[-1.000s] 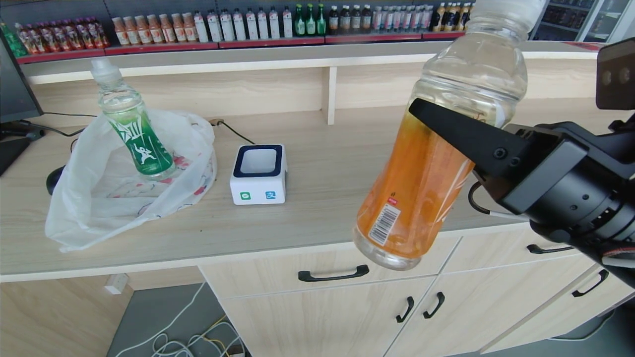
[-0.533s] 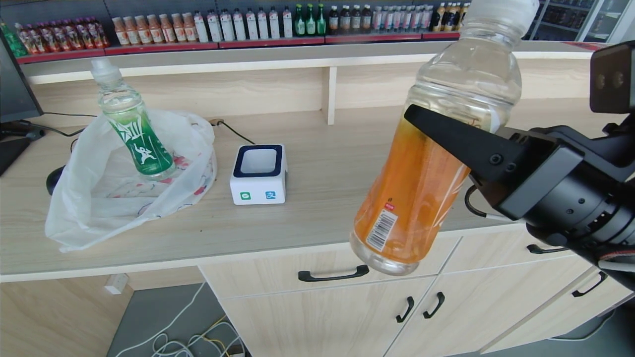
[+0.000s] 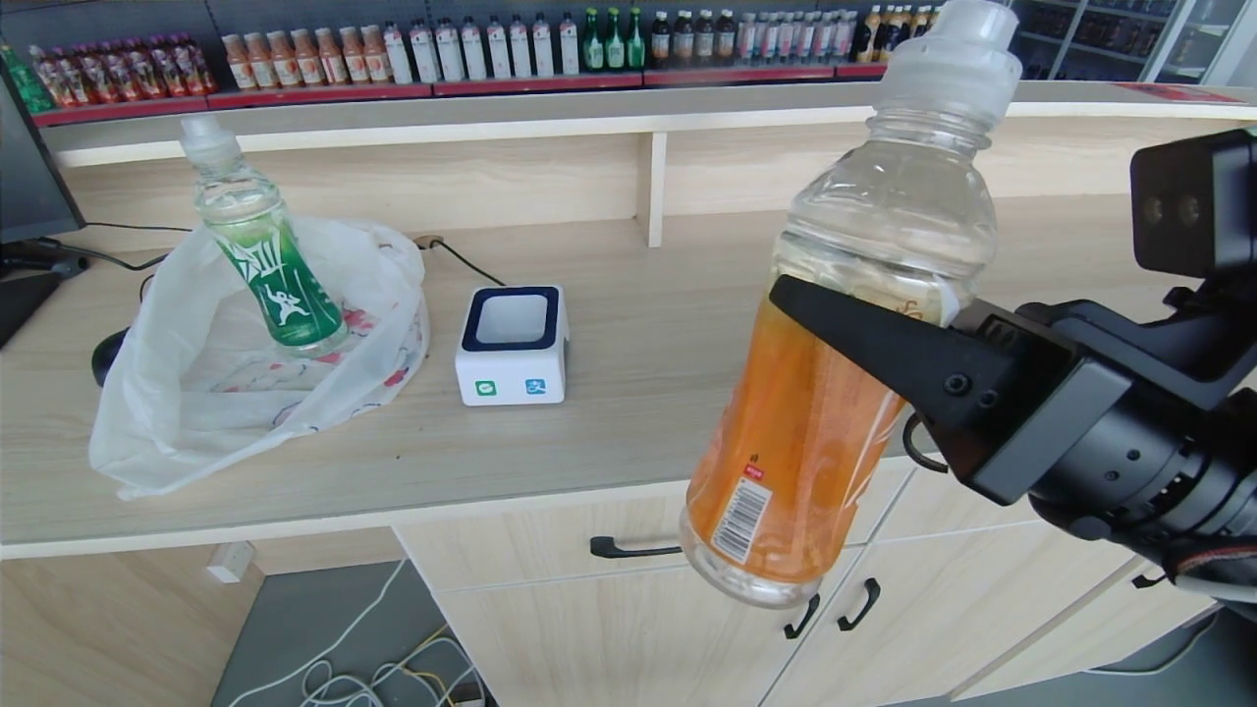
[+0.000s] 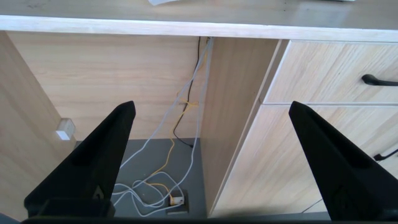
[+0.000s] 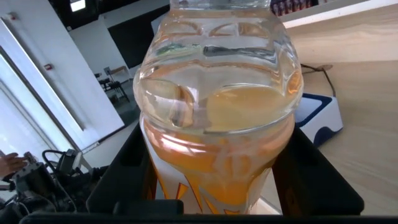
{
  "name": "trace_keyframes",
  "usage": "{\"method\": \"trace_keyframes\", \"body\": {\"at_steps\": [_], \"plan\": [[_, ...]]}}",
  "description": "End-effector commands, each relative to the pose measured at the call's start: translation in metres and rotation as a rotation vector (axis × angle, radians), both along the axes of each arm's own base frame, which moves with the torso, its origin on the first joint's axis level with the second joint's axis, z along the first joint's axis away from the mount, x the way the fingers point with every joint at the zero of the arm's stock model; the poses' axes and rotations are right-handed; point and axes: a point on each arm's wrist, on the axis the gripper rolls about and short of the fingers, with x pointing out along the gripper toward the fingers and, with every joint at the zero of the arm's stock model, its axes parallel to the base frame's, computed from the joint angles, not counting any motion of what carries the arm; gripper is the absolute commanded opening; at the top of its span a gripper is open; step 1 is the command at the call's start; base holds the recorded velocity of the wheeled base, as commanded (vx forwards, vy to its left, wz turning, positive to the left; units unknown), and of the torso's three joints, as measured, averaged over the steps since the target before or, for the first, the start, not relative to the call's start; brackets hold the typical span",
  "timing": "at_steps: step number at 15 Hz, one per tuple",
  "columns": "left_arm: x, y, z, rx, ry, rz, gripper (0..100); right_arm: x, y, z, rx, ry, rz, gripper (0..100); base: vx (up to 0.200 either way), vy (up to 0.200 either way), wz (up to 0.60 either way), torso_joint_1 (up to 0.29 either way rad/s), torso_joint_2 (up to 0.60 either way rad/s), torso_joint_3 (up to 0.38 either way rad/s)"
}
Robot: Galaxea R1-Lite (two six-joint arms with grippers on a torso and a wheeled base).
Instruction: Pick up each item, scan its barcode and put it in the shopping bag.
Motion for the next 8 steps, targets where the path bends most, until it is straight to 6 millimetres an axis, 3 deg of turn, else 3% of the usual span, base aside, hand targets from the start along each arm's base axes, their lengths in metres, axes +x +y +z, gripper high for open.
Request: {"method": "trace_keyframes", "body": {"at_steps": [1, 8], "plan": [[0.0, 0.0, 0.0, 0.0, 0.0, 0.001, 100, 0.002, 0.002, -0.001, -0.004, 0.005, -0.001, 0, 0.0, 0.0, 0.0, 0.0, 0.0, 0.0], [0.0, 0.0, 0.0, 0.0, 0.0, 0.001, 100, 0.017, -0.001, -0.005, -0.024, -0.011, -0.092, 0, 0.0, 0.0, 0.0, 0.0, 0.0, 0.0]]}}
